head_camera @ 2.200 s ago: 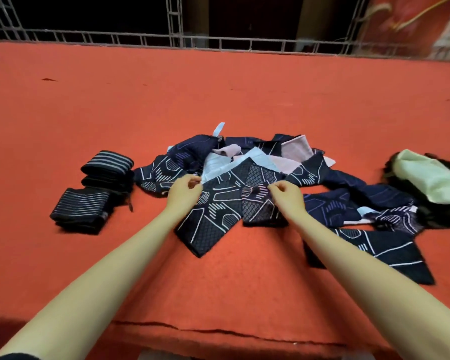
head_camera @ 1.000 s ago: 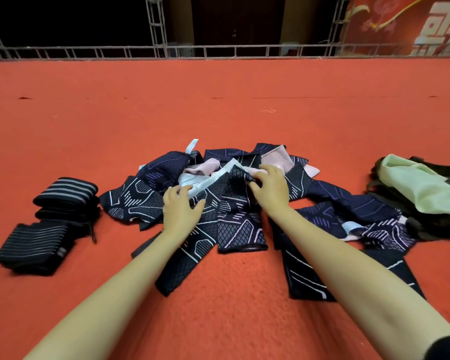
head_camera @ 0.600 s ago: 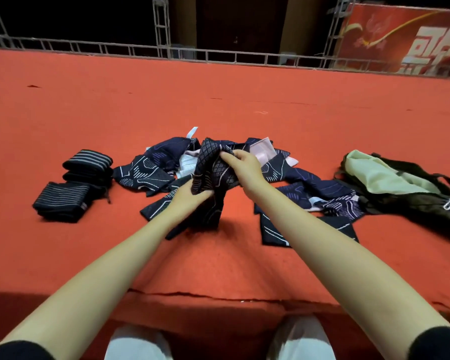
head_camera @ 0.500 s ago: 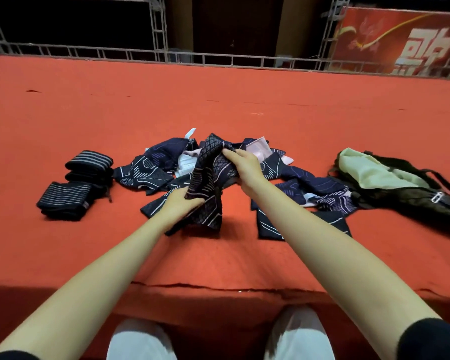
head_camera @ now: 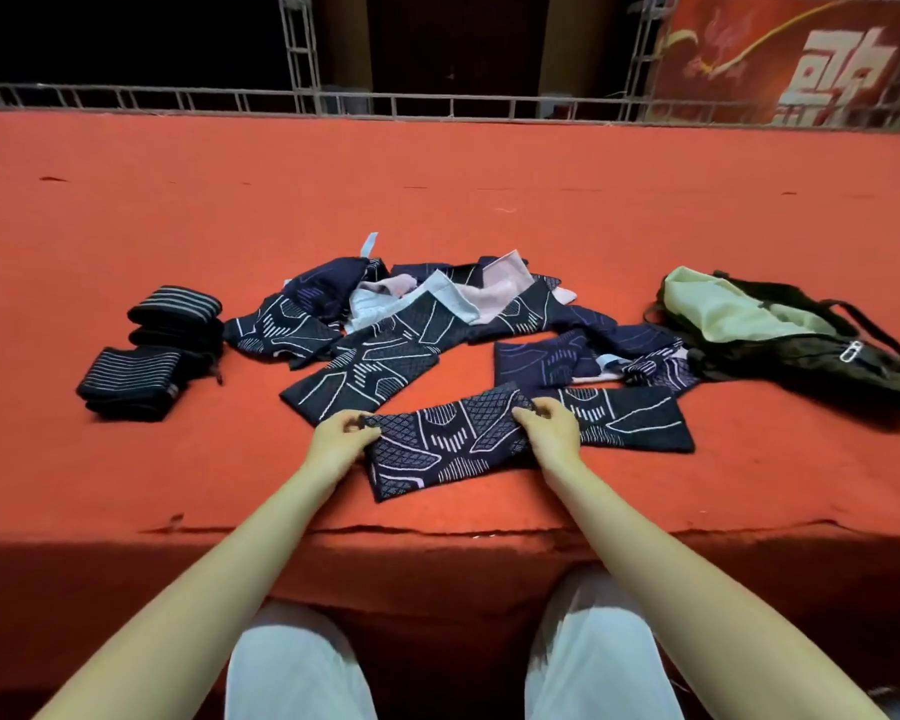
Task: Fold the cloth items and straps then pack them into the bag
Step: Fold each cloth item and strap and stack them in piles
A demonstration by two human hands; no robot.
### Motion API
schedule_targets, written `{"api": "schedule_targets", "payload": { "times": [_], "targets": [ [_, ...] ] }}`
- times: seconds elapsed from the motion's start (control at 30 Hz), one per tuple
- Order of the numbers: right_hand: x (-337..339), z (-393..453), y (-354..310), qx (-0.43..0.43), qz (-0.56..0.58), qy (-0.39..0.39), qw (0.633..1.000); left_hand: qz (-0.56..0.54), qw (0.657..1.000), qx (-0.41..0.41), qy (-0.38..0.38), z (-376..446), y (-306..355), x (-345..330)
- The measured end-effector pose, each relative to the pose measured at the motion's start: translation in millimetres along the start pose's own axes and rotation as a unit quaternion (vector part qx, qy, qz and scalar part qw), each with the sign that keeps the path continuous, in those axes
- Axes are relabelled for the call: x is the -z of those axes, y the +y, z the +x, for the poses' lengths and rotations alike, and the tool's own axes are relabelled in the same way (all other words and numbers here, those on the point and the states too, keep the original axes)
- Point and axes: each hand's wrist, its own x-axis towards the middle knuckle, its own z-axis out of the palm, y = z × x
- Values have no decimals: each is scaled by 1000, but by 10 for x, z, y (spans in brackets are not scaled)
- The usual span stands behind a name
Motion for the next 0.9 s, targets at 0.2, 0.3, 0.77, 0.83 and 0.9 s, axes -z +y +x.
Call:
{"api": "schedule_targets", "payload": {
  "times": [0.2,0.3,0.77,0.83,0.9],
  "targets": [
    [-261,-235,-338,124,37,-35,991,115,988,-77,74,-63,-120,20],
    [-538,-430,-386,115,3,-158,981,123,981,-122,82,-104,-106,41],
    [-537,-273,88,185,-219,-114,951,127,991,-7,40,15,-150,-164],
    [-569,-284,81,204,-240,-117,942,100,994,8,37,-36,-71,-120],
    [-597,-299,58,197,-255,-108,940,93,995,-10,25,-102,-50,-47]
  ]
}}
